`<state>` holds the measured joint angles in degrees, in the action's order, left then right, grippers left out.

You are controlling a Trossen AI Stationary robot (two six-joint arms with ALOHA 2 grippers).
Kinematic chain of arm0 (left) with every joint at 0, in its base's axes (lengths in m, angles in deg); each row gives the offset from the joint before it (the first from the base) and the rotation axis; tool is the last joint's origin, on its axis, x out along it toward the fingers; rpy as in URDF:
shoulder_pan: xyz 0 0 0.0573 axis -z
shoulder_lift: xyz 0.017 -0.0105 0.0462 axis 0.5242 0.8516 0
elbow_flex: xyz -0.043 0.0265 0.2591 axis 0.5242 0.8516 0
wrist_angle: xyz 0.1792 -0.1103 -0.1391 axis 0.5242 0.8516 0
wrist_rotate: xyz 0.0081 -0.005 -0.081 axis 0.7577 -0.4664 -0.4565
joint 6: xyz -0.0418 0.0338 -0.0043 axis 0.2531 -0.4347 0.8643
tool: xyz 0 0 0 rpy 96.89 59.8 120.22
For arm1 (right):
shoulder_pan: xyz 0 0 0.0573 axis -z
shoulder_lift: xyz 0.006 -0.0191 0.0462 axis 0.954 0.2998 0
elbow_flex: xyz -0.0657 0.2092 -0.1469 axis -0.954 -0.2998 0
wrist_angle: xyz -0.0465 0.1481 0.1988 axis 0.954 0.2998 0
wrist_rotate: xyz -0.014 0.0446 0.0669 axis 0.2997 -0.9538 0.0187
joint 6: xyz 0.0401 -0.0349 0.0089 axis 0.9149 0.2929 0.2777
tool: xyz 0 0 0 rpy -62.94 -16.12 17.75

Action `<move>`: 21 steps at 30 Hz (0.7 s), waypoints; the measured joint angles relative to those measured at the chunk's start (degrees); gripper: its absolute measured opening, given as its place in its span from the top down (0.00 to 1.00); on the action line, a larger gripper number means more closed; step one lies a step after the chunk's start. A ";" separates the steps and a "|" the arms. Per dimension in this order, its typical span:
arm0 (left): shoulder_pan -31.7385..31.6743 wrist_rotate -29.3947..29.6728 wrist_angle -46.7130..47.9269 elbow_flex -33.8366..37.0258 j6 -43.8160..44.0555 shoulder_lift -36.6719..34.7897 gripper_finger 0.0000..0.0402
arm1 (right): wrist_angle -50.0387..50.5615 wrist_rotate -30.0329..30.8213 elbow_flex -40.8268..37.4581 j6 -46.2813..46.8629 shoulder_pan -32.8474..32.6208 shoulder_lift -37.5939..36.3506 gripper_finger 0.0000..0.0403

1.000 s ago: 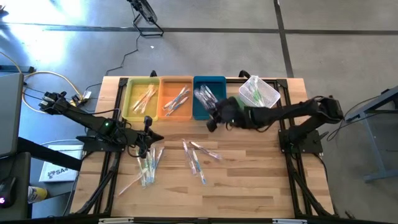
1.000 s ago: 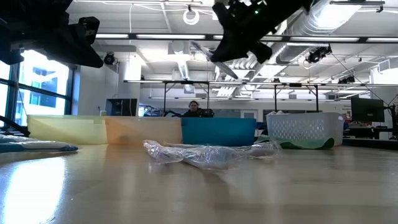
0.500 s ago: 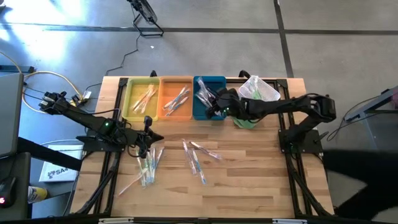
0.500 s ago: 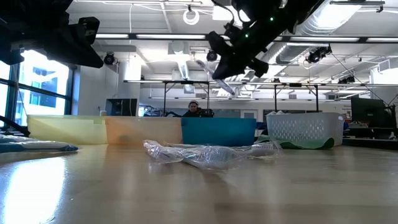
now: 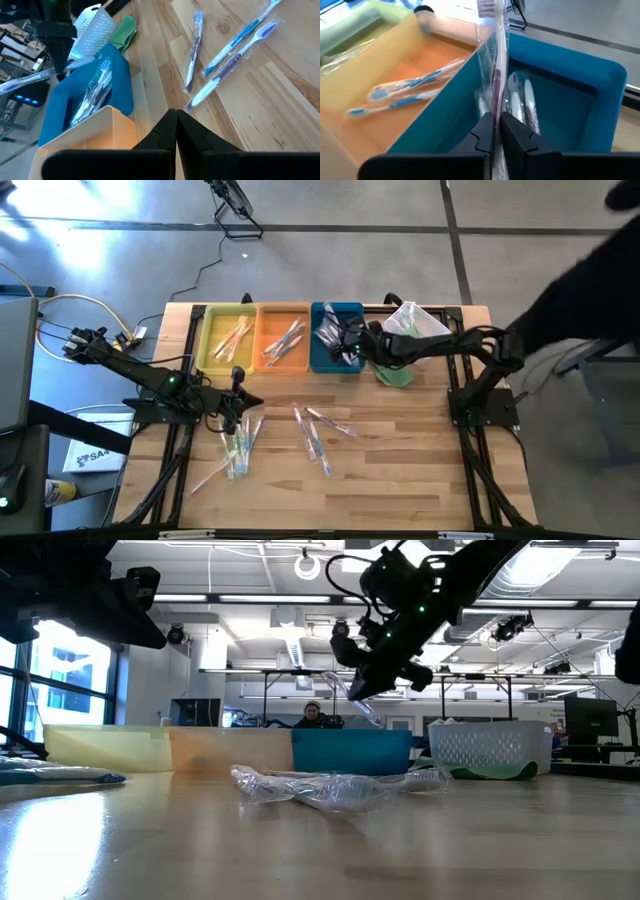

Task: Pick & Place Toothbrushes
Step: Put the purple toothbrush into the blue bin, then put the blue toothbrush into the orange bin

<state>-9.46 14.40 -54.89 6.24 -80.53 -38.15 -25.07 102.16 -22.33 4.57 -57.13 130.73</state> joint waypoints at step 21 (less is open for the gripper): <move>0.00 0.00 0.05 0.00 0.00 0.00 0.99 | -0.11 -3.96 0.00 0.17 1.99 0.12 0.65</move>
<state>-9.46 14.40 -54.84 6.24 -80.53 -38.15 -25.18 98.20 -22.33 4.74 -55.15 130.85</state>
